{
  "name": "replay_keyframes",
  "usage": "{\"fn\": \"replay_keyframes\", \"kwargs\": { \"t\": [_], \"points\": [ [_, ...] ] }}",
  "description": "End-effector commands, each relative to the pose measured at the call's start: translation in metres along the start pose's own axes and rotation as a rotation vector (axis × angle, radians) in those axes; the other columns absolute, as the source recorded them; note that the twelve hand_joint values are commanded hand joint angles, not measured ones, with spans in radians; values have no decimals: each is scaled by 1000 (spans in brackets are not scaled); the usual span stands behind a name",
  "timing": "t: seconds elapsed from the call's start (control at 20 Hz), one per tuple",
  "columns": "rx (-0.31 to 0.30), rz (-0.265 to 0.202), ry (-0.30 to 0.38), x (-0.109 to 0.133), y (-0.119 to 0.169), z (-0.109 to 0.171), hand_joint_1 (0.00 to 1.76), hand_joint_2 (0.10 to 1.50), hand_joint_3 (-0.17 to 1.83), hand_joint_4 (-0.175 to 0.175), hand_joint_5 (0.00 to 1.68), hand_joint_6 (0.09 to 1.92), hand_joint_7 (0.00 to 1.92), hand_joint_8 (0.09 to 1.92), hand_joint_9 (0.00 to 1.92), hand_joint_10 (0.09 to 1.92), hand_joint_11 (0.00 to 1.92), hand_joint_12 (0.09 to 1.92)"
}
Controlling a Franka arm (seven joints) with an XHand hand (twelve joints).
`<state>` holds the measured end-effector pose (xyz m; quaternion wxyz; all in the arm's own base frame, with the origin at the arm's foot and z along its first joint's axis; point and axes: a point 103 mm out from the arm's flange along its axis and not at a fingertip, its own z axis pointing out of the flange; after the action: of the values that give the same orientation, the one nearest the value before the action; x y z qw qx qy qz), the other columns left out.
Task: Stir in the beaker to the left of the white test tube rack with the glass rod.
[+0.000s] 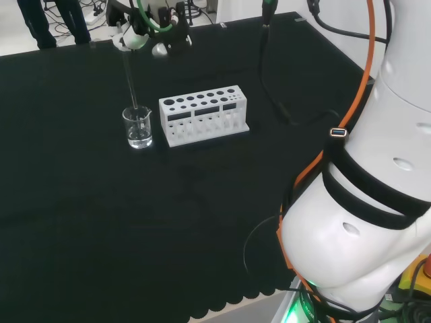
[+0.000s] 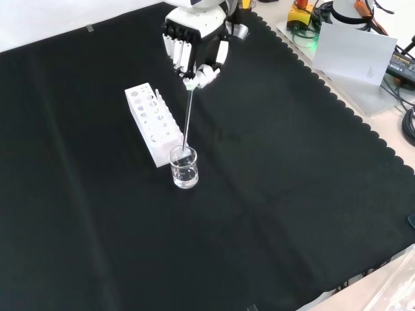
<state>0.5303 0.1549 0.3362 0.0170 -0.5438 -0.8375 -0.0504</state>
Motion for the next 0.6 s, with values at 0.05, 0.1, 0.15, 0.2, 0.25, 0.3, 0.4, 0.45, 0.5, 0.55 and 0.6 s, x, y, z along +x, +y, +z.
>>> {"fn": "replay_keyframes", "kwargs": {
  "t": [0.05, 0.1, 0.15, 0.2, 0.25, 0.3, 0.4, 0.45, 0.5, 0.55, 0.6],
  "points": [
    [5, 8, 6, -5, 5, 10, 1315, 661, 723, -175, 1201, 555, 1226, 1064, 1692, 657, 1669, 691],
    [9, 9, 6, -7, 6, 14, 1315, 661, 722, -175, 1201, 555, 1226, 1064, 1692, 657, 1669, 691],
    [10, 8, 6, -8, 7, 18, 1315, 662, 722, -175, 1201, 555, 1226, 1064, 1693, 656, 1669, 691],
    [11, 8, 8, -8, 9, 21, 1315, 662, 722, -175, 1201, 554, 1226, 1063, 1693, 656, 1669, 692],
    [11, 8, 10, -8, 10, 24, 1315, 662, 721, -175, 1201, 554, 1226, 1063, 1693, 656, 1669, 692],
    [12, 6, 14, -8, 10, 26, 1315, 662, 721, -175, 1201, 553, 1226, 1063, 1693, 656, 1669, 693],
    [11, 3, 18, -8, 11, 31, 1315, 662, 720, -175, 1202, 552, 1226, 1063, 1693, 656, 1669, 694],
    [9, 3, 22, -9, 11, 34, 1315, 662, 720, -175, 1202, 552, 1226, 1062, 1694, 656, 1669, 695],
    [8, 1, 23, -10, 11, 37, 1315, 663, 720, -175, 1202, 552, 1226, 1062, 1694, 656, 1669, 695],
    [6, 1, 24, -10, 12, 39, 1315, 663, 720, -175, 1202, 551, 1226, 1062, 1695, 656, 1669, 696],
    [4, -1, 23, -11, 12, 41, 1315, 663, 719, -175, 1202, 551, 1226, 1062, 1695, 656, 1669, 696]
  ]
}}
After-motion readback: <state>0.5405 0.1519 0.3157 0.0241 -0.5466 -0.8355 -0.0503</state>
